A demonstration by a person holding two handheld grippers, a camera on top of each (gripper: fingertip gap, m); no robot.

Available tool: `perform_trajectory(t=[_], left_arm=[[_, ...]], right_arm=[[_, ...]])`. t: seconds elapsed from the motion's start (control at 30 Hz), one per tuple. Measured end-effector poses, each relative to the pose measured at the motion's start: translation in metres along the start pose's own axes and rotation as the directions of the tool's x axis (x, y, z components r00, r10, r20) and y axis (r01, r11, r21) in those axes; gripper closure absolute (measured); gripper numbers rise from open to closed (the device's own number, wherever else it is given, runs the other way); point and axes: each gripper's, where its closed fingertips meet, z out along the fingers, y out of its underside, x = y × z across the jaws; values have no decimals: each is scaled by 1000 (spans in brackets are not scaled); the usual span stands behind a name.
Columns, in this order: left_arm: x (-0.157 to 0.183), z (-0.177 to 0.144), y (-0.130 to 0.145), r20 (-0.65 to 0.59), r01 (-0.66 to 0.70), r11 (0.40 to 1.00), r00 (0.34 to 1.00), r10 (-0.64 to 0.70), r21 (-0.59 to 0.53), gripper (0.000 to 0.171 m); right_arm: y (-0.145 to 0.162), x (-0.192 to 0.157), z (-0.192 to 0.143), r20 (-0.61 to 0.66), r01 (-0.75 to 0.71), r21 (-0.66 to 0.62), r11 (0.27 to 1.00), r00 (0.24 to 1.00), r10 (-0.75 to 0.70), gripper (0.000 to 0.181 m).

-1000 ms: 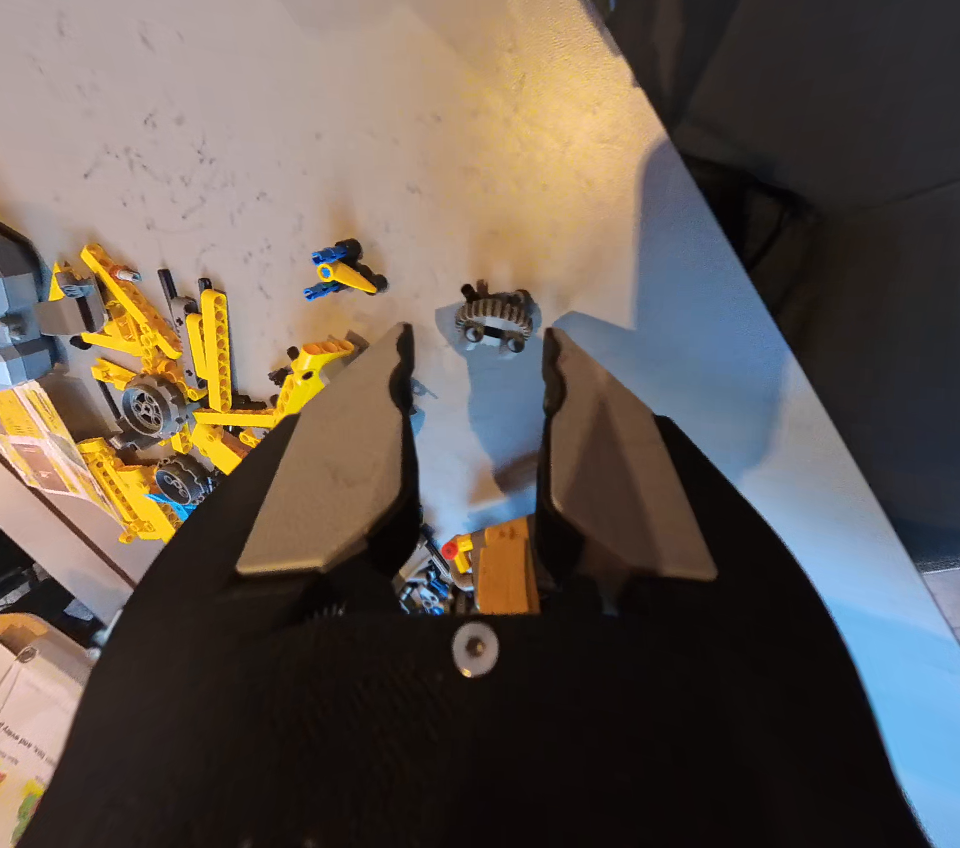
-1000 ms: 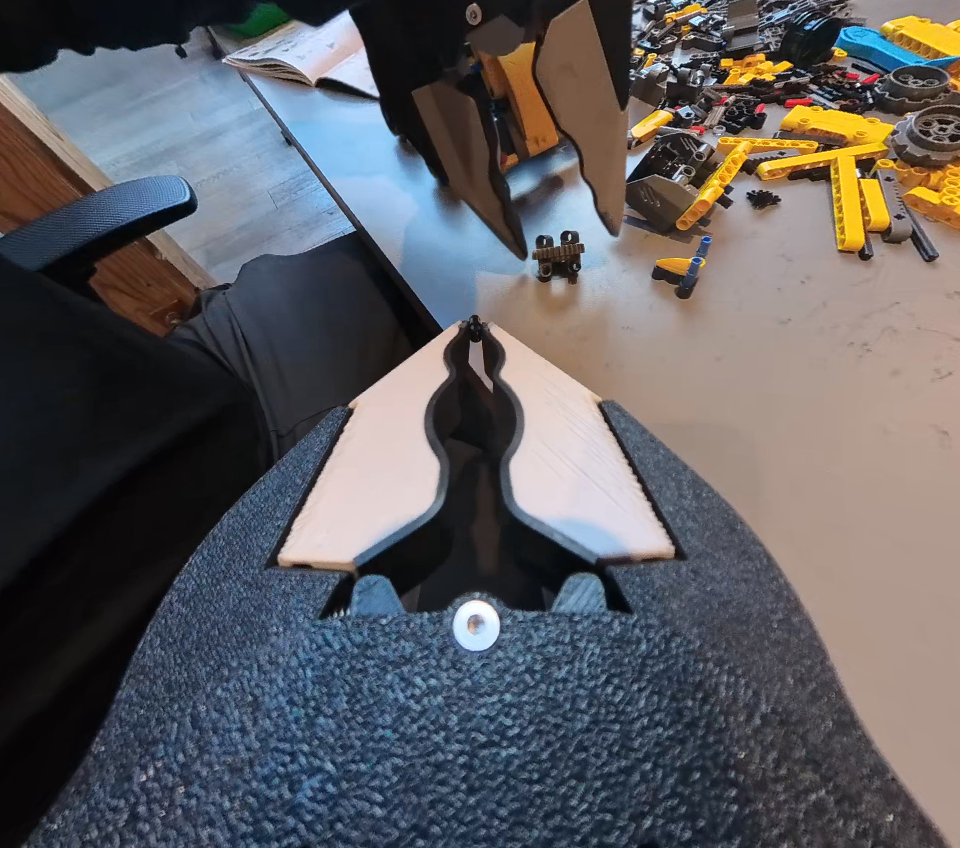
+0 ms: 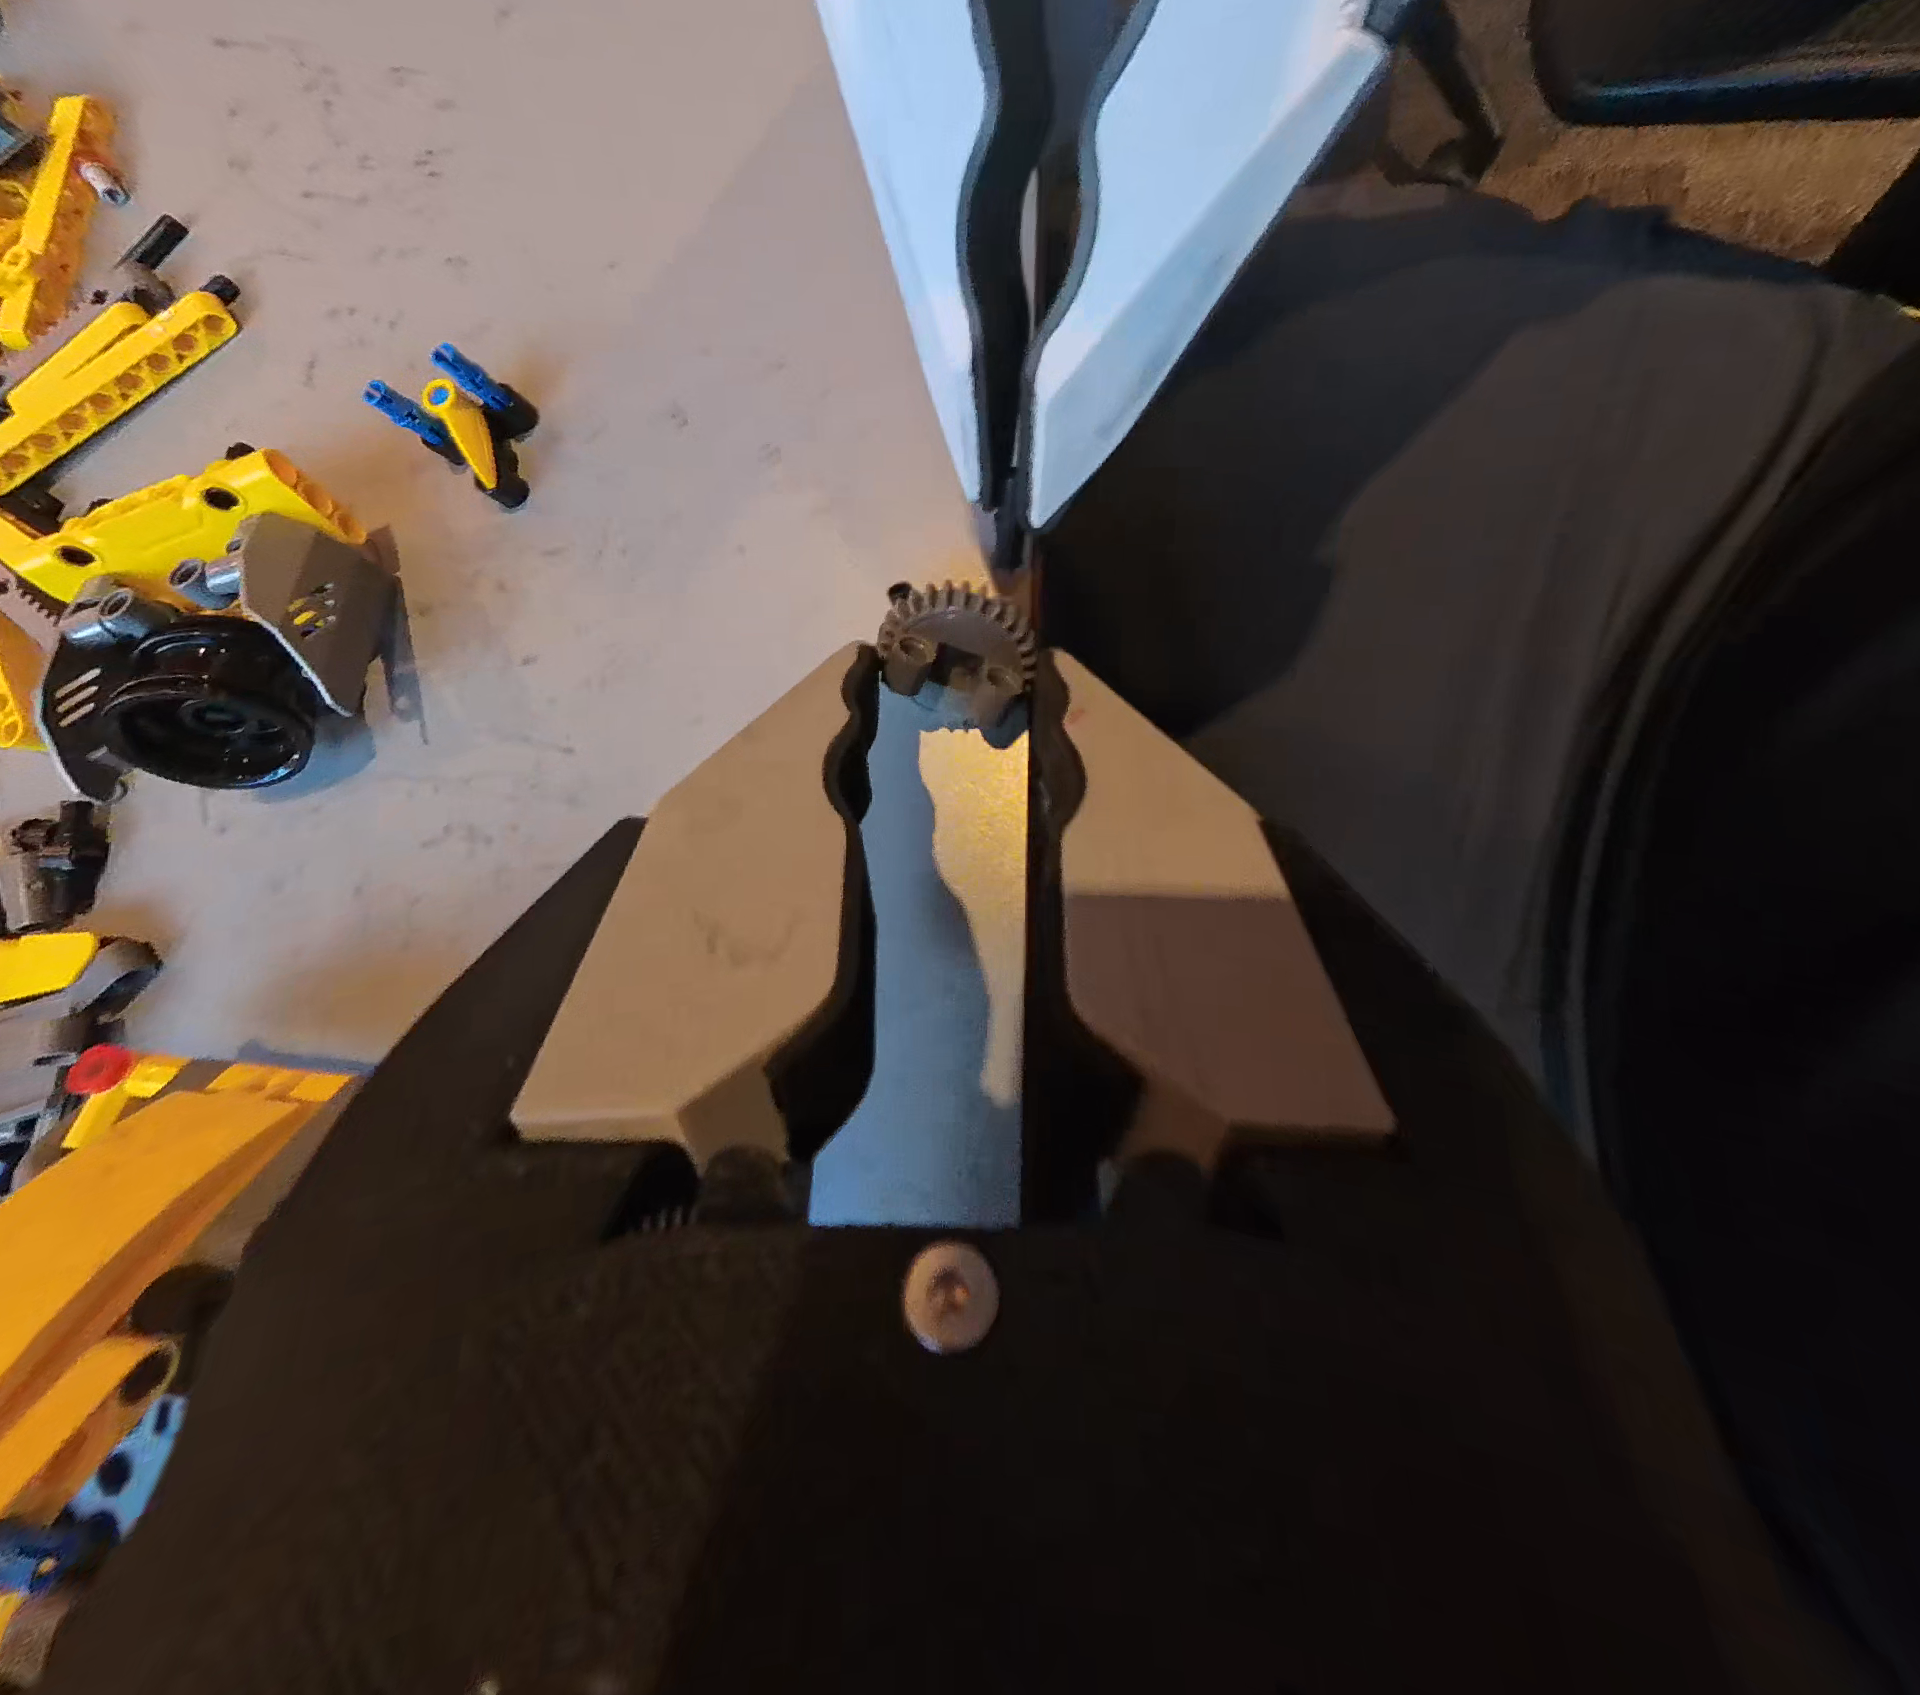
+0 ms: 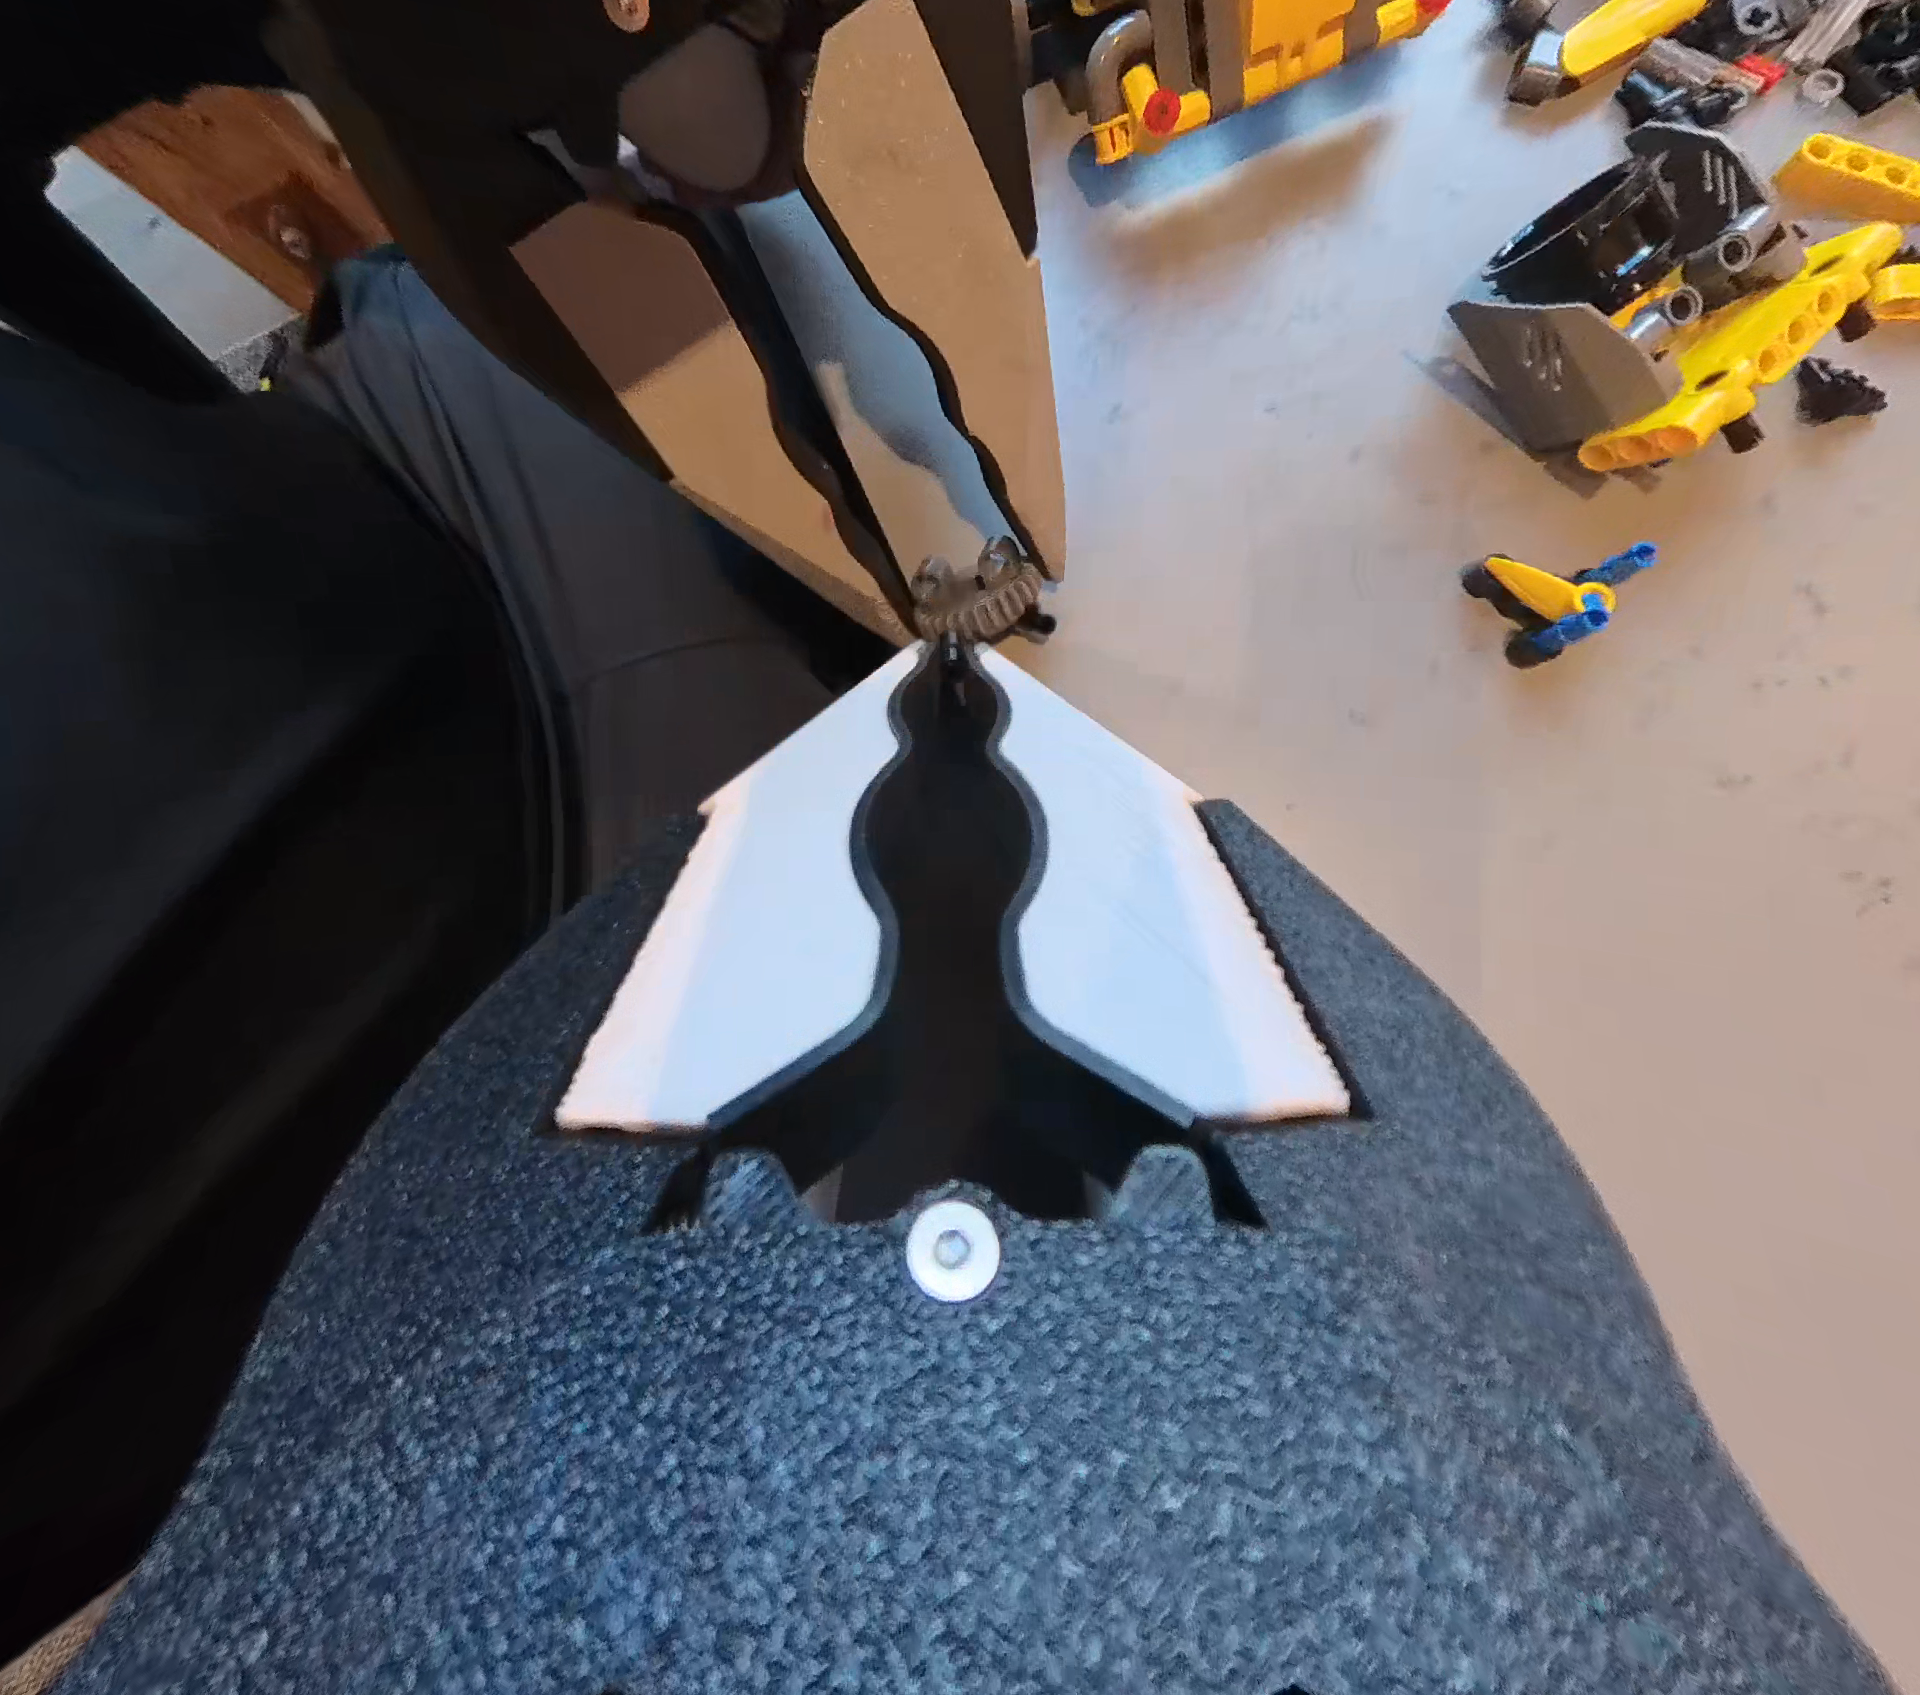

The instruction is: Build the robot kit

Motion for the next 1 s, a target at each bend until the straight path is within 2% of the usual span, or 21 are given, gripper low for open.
perform_trajectory(t=[0.2,0.57,0.73,0.83,1.0], left_arm=[[-1,0,0,-24,31,995,999,-29,95,143],[-2,-1,3,21,-23,997,1000,21,76,143],[-2,4,9,64,-74,997,995,73,16,131],[-1,4,7,83,-116,993,990,113,27,134],[1,-1,4,46,-105,992,994,102,69,136]], right_arm=[[1,4,6,39,-29,-38,999,999,31,178],[3,5,12,77,-122,31,992,990,120,178],[1,5,13,86,-136,60,989,988,131,178],[0,3,14,93,-134,64,989,987,128,178],[0,2,16,101,-127,57,990,988,121,177]])
